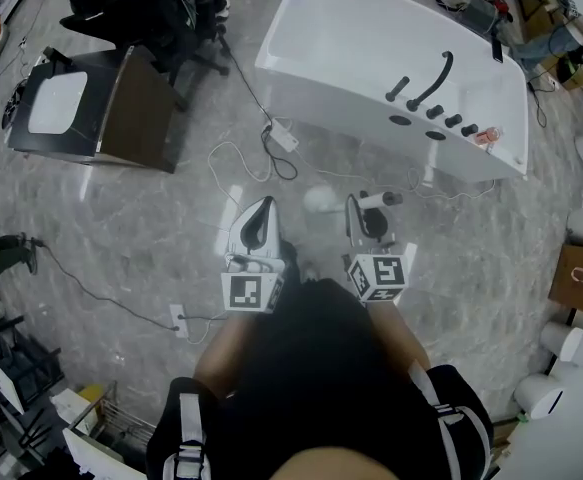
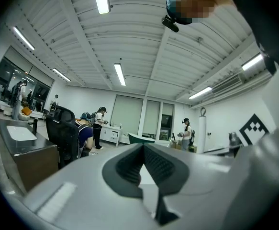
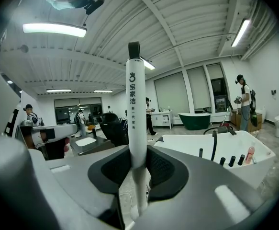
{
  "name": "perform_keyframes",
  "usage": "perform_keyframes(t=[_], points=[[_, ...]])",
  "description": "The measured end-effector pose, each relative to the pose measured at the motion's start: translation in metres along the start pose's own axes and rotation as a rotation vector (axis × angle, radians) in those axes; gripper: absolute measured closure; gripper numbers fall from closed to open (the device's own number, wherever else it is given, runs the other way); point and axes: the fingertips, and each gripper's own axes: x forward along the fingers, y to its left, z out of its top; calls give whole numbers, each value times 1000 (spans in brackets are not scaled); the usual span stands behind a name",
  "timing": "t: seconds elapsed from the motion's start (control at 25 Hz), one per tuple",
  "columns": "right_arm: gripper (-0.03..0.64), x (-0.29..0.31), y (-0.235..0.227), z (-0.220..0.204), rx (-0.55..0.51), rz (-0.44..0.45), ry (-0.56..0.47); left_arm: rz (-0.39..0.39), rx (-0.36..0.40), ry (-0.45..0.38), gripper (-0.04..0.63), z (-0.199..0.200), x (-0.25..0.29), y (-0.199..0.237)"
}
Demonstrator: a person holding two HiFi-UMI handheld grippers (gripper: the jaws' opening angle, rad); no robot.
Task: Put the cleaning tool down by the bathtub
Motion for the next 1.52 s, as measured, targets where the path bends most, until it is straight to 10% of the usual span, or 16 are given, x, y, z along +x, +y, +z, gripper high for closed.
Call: perform_keyframes(t=[1.52], points=[[523, 134, -25, 19, 35, -166, -3, -156, -19, 39, 589, -7, 130, 70]])
